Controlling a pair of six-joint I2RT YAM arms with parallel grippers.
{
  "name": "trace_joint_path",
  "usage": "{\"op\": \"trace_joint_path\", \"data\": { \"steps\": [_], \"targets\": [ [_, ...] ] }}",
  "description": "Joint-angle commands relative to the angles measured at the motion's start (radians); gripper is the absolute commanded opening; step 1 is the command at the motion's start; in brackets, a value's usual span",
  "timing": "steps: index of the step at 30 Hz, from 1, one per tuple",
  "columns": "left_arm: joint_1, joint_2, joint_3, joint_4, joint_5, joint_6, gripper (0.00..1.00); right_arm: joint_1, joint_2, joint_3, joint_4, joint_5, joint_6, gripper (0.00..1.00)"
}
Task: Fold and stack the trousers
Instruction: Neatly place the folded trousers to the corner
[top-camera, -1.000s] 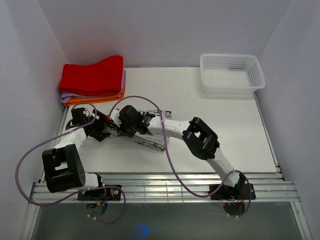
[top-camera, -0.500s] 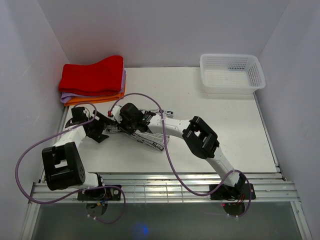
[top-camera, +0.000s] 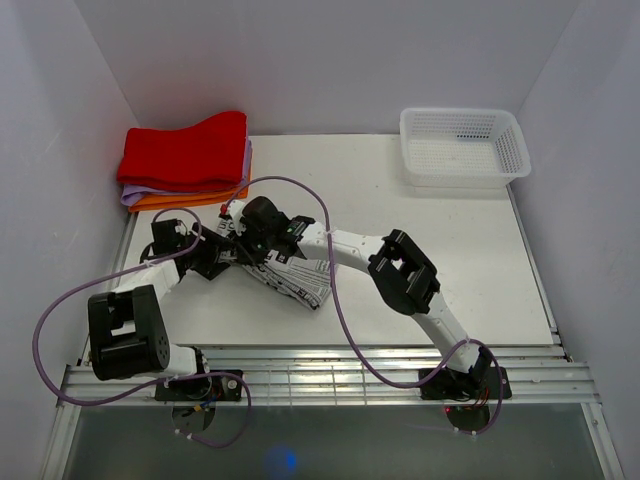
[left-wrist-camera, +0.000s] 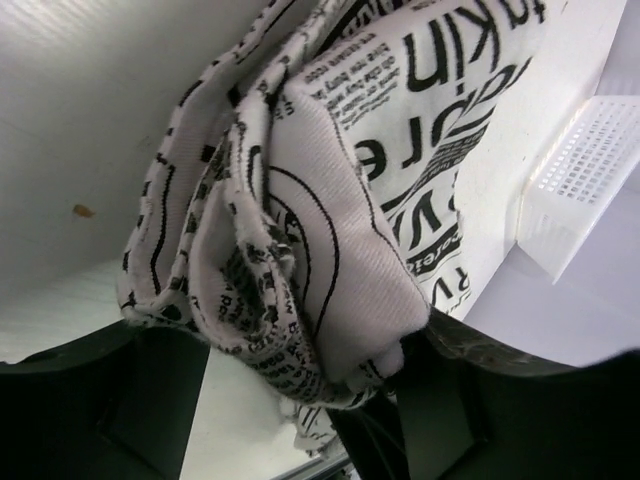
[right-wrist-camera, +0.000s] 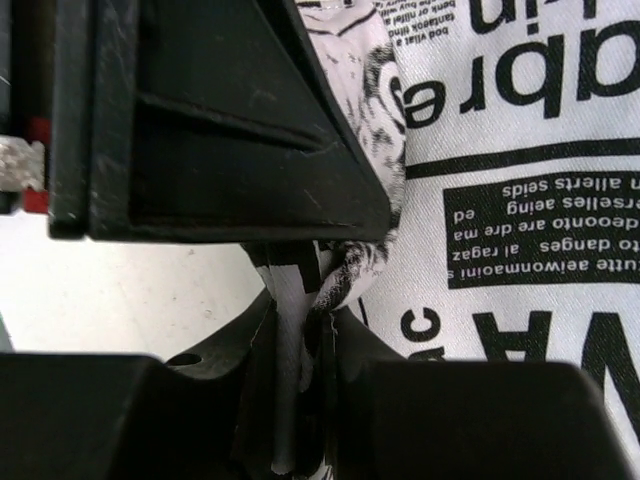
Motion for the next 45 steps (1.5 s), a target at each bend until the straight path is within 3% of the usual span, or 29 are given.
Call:
{"op": "trace_joint_path", "data": {
  "steps": [1,8,10,13,17,19,20,21,23,27,32,35,45],
  "targets": [
    [-0.029,0.007,-0.022,0.068,-0.032,-0.034,0.75,0.005,-0.038,0.049,0.085,-0.08,0.114,0.08],
    [-0.042,0.056,-0.031,0.143,-0.063,-0.048,0.51,0.005,-0.041,0.025,0.088,-0.096,0.148,0.08],
    [-0.042,0.06,-0.025,0.145,-0.063,-0.038,0.27,0.005,-0.042,0.019,0.091,-0.11,0.145,0.08],
    [-0.042,0.048,-0.007,0.145,-0.04,-0.012,0.0,0.006,-0.049,0.012,0.068,-0.152,0.085,0.09],
    [-0.042,-0.004,0.0,0.244,0.0,0.028,0.0,-0.047,-0.16,-0.102,0.065,-0.201,0.033,0.43],
    [-0.046,-0.03,0.003,0.281,0.04,0.053,0.0,-0.088,-0.217,-0.189,0.051,-0.26,0.014,0.53],
    [-0.055,-0.035,0.01,0.301,0.048,0.068,0.0,-0.139,-0.283,-0.222,0.047,-0.284,-0.007,0.66],
    [-0.062,-0.039,0.032,0.306,0.052,0.105,0.0,-0.165,-0.314,-0.253,0.041,-0.304,-0.019,0.72],
    [-0.082,-0.038,0.055,0.344,0.072,0.142,0.0,-0.261,-0.406,-0.338,0.01,-0.359,-0.093,0.84],
    [-0.129,-0.015,0.127,0.413,0.107,0.209,0.0,-0.426,-0.529,-0.461,-0.045,-0.367,-0.174,0.96],
    [-0.256,0.077,0.303,0.485,0.13,0.318,0.0,-0.627,-0.667,-0.561,-0.071,-0.358,-0.184,0.95],
    [-0.307,0.157,0.433,0.497,0.104,0.378,0.0,-0.685,-0.728,-0.621,-0.07,-0.335,-0.187,0.94],
    [-0.315,0.39,0.801,0.652,0.032,0.315,0.0,-0.71,-0.808,-0.719,-0.068,-0.298,-0.194,0.92]
  ]
}}
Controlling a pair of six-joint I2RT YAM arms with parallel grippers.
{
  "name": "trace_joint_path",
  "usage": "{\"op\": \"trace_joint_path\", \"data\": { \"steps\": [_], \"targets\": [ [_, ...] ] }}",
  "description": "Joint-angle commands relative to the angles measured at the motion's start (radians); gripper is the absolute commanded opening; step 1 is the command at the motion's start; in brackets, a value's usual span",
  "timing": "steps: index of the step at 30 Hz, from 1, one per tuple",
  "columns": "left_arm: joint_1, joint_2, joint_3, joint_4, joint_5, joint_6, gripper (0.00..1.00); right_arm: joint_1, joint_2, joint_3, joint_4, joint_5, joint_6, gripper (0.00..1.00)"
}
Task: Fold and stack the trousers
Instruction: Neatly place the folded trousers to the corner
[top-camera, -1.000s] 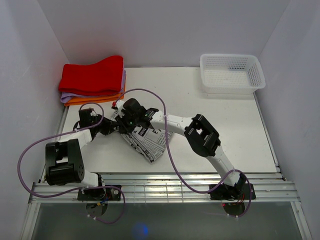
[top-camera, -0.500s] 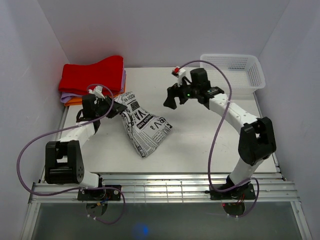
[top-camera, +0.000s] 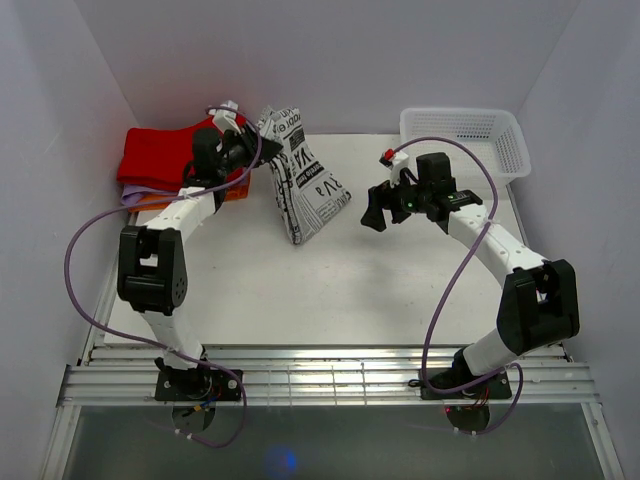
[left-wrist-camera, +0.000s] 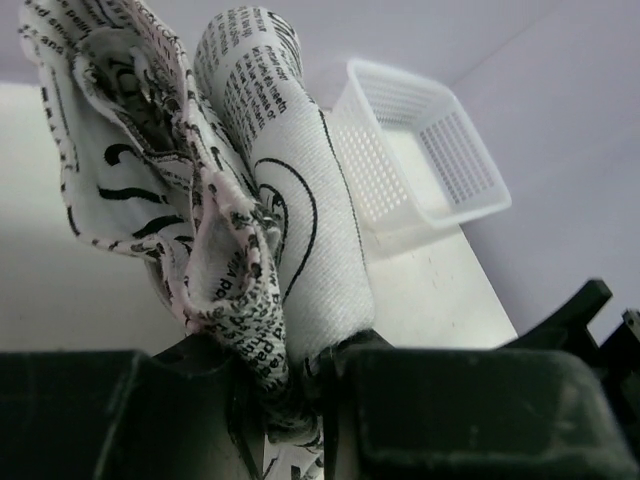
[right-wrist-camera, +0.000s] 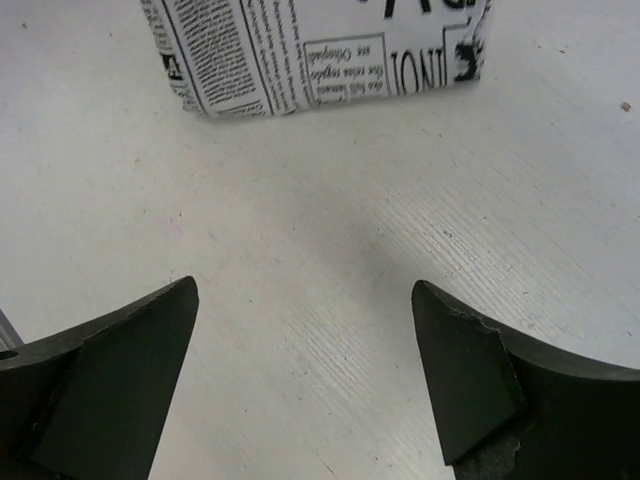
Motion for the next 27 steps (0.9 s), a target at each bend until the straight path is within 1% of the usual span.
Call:
{"op": "trace_joint_path", "data": {
  "steps": [1,4,10,17,21,27],
  "targets": [
    [0.012,-0.003,0.142,0.162,-0.052,-0.016,0.0,-0.001,-0.03,-0.007,0.01,0.011,-0.021,0.92],
    [0.022,0.038,0.215,0.182,-0.076,-0.01,0.0,-0.002,-0.022,0.004,0.0,0.007,-0.021,0.92],
    [0.079,0.105,0.346,0.204,-0.081,0.019,0.0,-0.002,-0.013,0.004,-0.007,0.01,-0.028,0.91],
    [0.157,0.171,0.465,0.253,-0.101,-0.051,0.0,-0.002,0.001,0.004,-0.013,0.01,-0.027,0.9],
    [0.194,0.198,0.519,0.262,-0.109,-0.086,0.0,-0.002,0.007,0.004,-0.017,0.018,-0.035,0.9],
    [0.239,0.195,0.538,0.283,-0.128,-0.125,0.0,-0.002,0.018,0.004,-0.024,0.01,-0.032,0.9]
  ]
}}
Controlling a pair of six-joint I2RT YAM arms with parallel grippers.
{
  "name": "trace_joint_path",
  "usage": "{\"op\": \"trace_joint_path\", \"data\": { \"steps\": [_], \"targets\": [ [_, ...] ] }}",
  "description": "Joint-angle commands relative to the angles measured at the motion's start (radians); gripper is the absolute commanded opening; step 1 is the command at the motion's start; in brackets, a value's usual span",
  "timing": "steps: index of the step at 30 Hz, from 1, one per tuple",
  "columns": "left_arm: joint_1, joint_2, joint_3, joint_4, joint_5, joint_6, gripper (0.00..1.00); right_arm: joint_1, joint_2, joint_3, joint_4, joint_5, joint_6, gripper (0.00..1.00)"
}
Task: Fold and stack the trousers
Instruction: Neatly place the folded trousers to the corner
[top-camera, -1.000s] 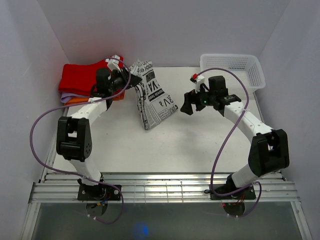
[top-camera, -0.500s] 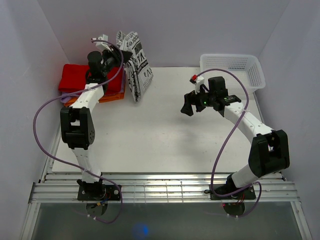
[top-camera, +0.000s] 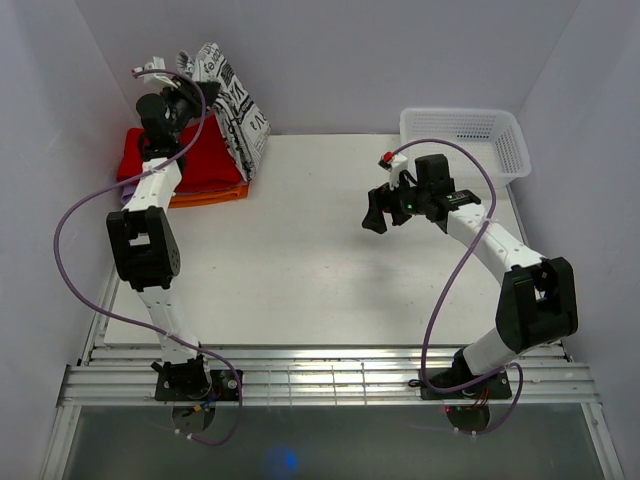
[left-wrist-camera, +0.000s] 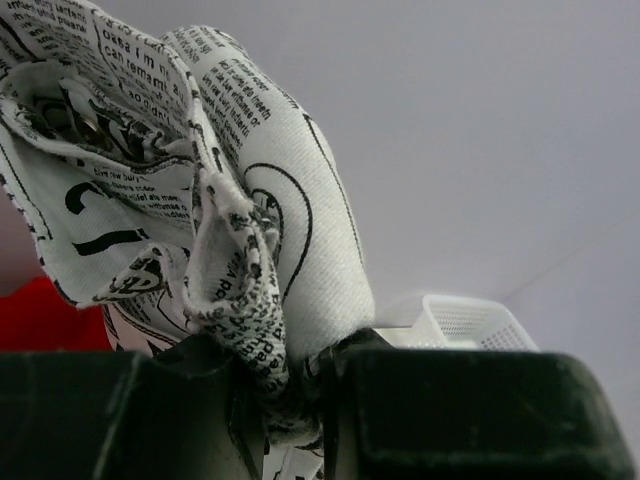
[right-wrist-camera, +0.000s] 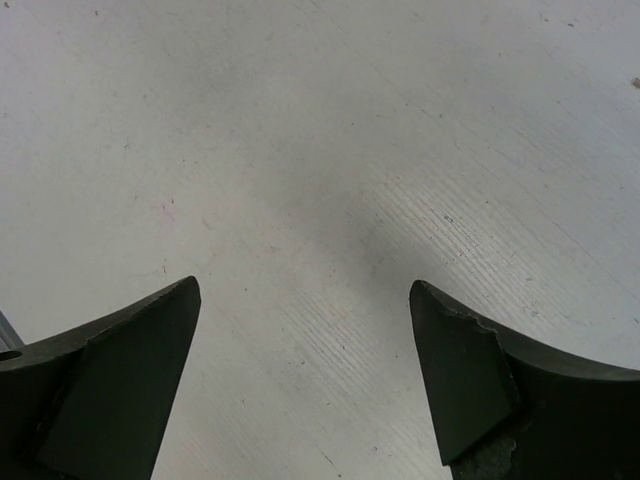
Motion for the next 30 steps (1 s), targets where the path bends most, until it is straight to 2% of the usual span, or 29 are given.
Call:
{"op": "trace_joint_path", "data": {
  "steps": [1,10,22,30],
  "targets": [
    [0.025,-0.062,0.08,0.164,-0.029,-0.047,0.0,-0.003,0.009,0.004,0.002,-0.003,-0.017,0.9],
    [0.094,-0.062,0.063,0.196,-0.046,-0.108,0.0,-0.003,0.029,0.016,-0.007,-0.015,-0.006,0.9],
    [0.209,-0.114,-0.211,0.285,-0.017,-0.064,0.0,-0.003,0.039,0.022,-0.03,-0.021,-0.014,0.9],
    [0.272,-0.108,-0.359,0.316,-0.061,0.053,0.0,-0.003,0.061,0.036,-0.051,-0.026,-0.018,0.9]
  ]
}}
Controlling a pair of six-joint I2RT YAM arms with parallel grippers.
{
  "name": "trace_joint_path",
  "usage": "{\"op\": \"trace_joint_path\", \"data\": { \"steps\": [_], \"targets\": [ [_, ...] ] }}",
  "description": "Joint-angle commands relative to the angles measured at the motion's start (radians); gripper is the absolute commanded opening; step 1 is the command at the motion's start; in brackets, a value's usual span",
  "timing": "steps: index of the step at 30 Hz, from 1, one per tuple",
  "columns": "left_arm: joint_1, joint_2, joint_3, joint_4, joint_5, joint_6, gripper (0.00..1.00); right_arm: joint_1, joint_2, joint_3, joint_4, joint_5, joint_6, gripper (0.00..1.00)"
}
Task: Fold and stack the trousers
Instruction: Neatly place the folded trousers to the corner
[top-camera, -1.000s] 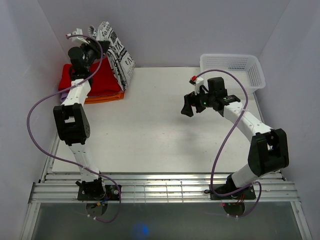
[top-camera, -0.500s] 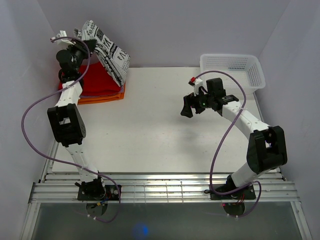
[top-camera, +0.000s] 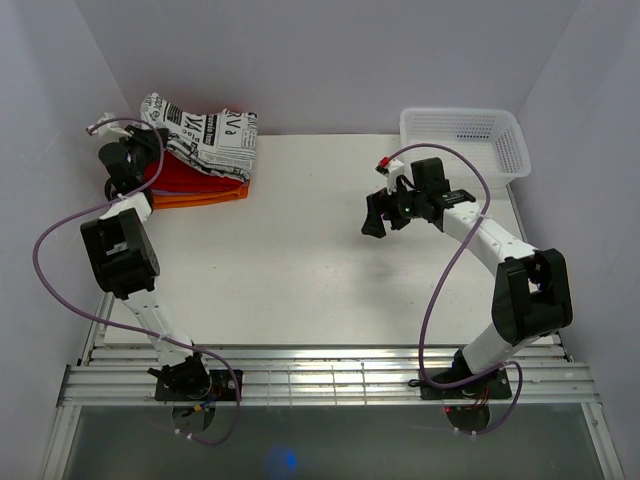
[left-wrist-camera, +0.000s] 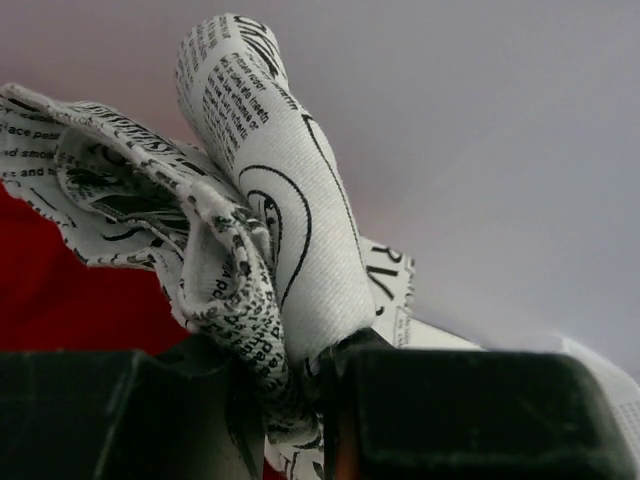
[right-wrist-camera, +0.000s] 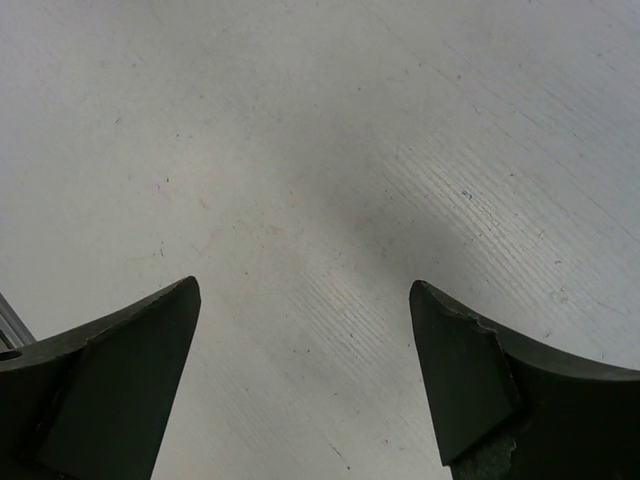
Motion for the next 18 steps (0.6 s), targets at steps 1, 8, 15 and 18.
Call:
{"op": "trace_joint_path", "data": {
  "steps": [1,8,15,18],
  "targets": [
    [0.028,-0.086,-0.024,0.11,-0.031,0.089,0.0,-0.001,0.014,0.038,-0.021,-0.021,-0.019,0.9],
    [0.08,-0.006,-0.035,0.089,-0.037,0.214,0.05,-0.003,0.021,0.05,-0.042,-0.024,-0.027,0.9],
    [0.115,0.083,0.019,-0.026,-0.039,0.324,0.32,-0.003,0.017,0.053,-0.056,-0.024,-0.033,0.9],
    [0.124,0.081,0.036,-0.081,-0.048,0.371,0.52,-0.003,0.007,0.053,-0.062,-0.022,-0.036,0.9]
  ]
}}
